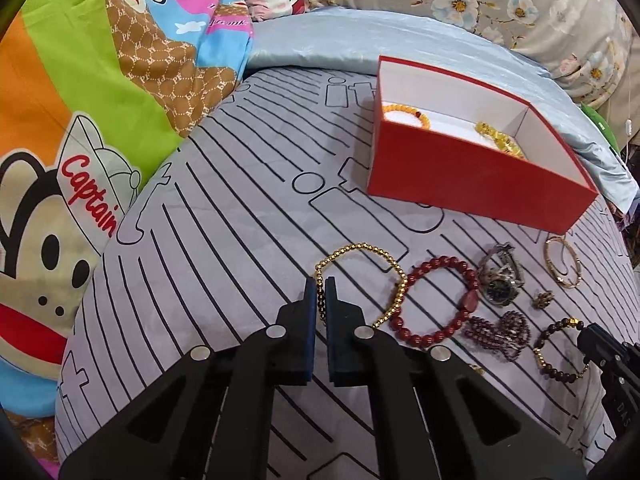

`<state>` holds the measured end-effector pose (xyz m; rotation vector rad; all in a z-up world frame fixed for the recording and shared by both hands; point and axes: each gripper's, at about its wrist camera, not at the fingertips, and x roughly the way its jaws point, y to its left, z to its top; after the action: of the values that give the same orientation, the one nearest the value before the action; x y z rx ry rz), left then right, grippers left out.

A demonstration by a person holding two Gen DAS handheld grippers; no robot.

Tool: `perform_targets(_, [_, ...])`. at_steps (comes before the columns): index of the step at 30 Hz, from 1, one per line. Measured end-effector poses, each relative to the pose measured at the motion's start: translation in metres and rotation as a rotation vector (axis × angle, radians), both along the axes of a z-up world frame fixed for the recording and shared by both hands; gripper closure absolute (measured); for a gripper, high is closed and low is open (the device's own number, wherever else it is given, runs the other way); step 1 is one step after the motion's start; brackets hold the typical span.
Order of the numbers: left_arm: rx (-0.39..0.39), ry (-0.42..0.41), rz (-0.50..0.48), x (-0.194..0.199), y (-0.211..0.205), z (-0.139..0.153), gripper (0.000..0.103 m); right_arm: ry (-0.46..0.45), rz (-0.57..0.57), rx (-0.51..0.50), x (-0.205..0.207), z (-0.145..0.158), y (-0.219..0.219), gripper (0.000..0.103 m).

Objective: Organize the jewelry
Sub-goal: 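Drop gold bracelet into red box from left tool while right tool carries dark bracelet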

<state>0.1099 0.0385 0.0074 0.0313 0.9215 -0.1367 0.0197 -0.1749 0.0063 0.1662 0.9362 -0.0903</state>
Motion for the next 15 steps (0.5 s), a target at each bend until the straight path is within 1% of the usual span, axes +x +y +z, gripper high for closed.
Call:
perform_targets(9, [-0.018, -0.025, -0.039, -0.013, -0.014, 0.034, 0.099, -0.098, -0.007, 0.013, -0.007, 0.044, -0.003, 0.095])
perform_targets(15, [-0.016, -0.042, -0.063, -0.018, -0.024, 0.055, 0.099, -0.142, -0.003, 0.032, -0.007, 0.067, -0.007, 0.095])
